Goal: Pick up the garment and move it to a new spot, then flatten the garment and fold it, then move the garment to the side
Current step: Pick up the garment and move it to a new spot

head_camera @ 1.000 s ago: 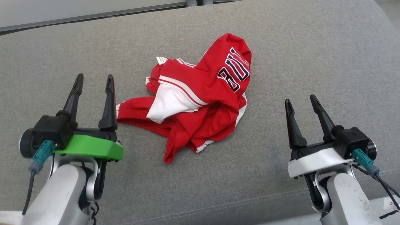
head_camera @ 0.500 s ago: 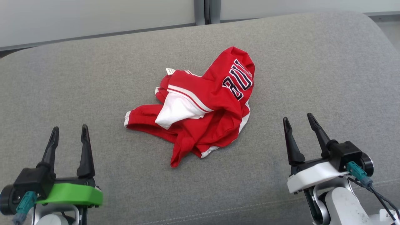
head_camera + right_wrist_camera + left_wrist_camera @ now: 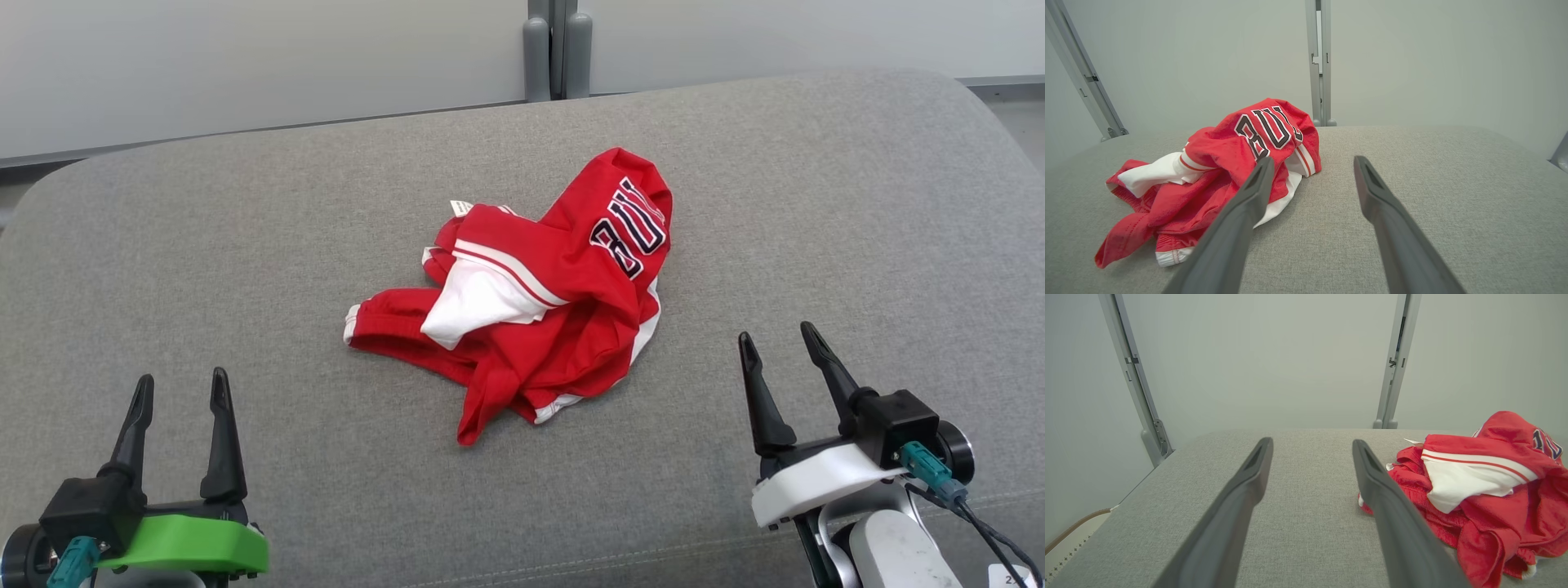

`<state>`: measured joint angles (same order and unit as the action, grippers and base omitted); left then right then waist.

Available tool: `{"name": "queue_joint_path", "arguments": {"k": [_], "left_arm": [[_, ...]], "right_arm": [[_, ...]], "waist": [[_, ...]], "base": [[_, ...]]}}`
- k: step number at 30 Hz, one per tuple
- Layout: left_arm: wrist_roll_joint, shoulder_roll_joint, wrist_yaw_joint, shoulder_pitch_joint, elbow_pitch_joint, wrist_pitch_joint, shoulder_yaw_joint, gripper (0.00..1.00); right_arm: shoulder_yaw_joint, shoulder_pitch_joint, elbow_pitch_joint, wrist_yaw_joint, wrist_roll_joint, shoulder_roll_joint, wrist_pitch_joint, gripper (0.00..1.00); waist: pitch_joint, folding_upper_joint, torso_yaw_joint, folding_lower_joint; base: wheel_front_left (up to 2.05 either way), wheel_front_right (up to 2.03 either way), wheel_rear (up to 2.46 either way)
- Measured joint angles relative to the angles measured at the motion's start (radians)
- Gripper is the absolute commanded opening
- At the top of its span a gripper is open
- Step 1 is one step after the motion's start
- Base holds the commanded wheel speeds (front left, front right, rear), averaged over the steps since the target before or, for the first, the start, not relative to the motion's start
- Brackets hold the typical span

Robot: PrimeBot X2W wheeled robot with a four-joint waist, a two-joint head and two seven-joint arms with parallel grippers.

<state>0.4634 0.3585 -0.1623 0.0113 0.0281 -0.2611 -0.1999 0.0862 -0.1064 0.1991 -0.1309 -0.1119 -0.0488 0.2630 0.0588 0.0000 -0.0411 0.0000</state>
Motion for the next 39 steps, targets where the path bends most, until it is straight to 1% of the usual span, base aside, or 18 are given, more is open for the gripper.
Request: {"name": "queue_joint_path", "arguments": {"k": [7, 12, 15, 17, 21, 23, 26, 29, 31, 36, 38, 39], "left_arm": [[-0.019, -0.021, 0.014, -0.001, 0.016, 0.0, 0.003, 1.0], [-0.032, -0.02, 0.026, -0.033, 0.026, 0.005, -0.018, 1.0], [-0.037, -0.022, 0.059, -0.099, 0.031, 0.038, -0.058, 1.0], [-0.037, -0.034, 0.087, -0.15, 0.039, 0.074, -0.095, 1.0], [-0.018, -0.081, 0.163, -0.268, 0.075, 0.165, -0.179, 1.0], [-0.014, -0.105, 0.199, -0.32, 0.108, 0.229, -0.228, 1.0], [0.003, -0.146, 0.239, -0.39, 0.16, 0.302, -0.29, 1.0], [0.029, -0.178, 0.261, -0.449, 0.222, 0.366, -0.332, 1.0], [0.047, -0.192, 0.269, -0.485, 0.264, 0.389, -0.347, 1.0], [0.064, -0.207, 0.278, -0.552, 0.348, 0.417, -0.359, 1.0], [0.075, -0.214, 0.279, -0.582, 0.393, 0.43, -0.361, 1.0], [0.077, -0.216, 0.281, -0.613, 0.437, 0.448, -0.367, 1.0]], "right_arm": [[-0.002, 0.001, 0.001, 0.0, 0.003, 0.0, 0.0, 1.0], [-0.003, 0.001, -0.001, 0.0, 0.006, 0.0, 0.0, 1.0], [0.009, -0.002, -0.005, 0.0, 0.006, 0.0, 0.0, 1.0], [0.016, -0.003, -0.009, 0.0, 0.006, 0.0, 0.0, 1.0], [0.028, -0.007, -0.011, 0.0, 0.002, 0.0, 0.0, 1.0], [0.03, -0.012, -0.011, 0.0, 0.001, 0.0, 0.0, 1.0], [0.037, -0.025, -0.013, 0.0, -0.003, 0.0, 0.0, 1.0], [0.044, -0.028, -0.013, 0.0, -0.012, 0.0, 0.0, 1.0], [0.05, -0.034, -0.015, 0.0, -0.018, 0.0, 0.0, 1.0], [0.052, -0.043, -0.019, 0.0, -0.03, 0.0, 0.0, 1.0], [0.052, -0.043, -0.02, 0.0, -0.037, 0.0, 0.0, 1.0], [0.052, -0.044, -0.021, 0.0, -0.04, 0.0, 0.0, 1.0]], "waist": [[-0.007, 0.0, 0.008, 0.0], [-0.006, 0.0, 0.012, 0.0], [0.006, 0.0, 0.008, 0.0], [0.015, 0.0, 0.001, 0.0], [0.033, 0.0, -0.021, 0.0], [0.043, 0.0, -0.034, 0.0], [0.059, 0.0, -0.056, 0.0], [0.075, 0.0, -0.081, 0.0], [0.087, 0.0, -0.097, 0.0], [0.109, 0.0, -0.129, 0.0], [0.12, 0.0, -0.143, 0.0], [0.13, 0.0, -0.155, 0.0]], "base": [[0.0, 0.0, 0.0], [0.0, 0.0, 0.0], [0.0, 0.0, 0.0], [0.0, 0.0, 0.0], [0.0, 0.0, 0.0], [0.0, 0.0, 0.0], [0.0, 0.0, 0.0], [0.0, 0.0, 0.0], [0.0, 0.0, 0.0], [0.0, 0.0, 0.0], [0.0, 0.0, 0.0], [0.0, 0.0, 0.0]]}}
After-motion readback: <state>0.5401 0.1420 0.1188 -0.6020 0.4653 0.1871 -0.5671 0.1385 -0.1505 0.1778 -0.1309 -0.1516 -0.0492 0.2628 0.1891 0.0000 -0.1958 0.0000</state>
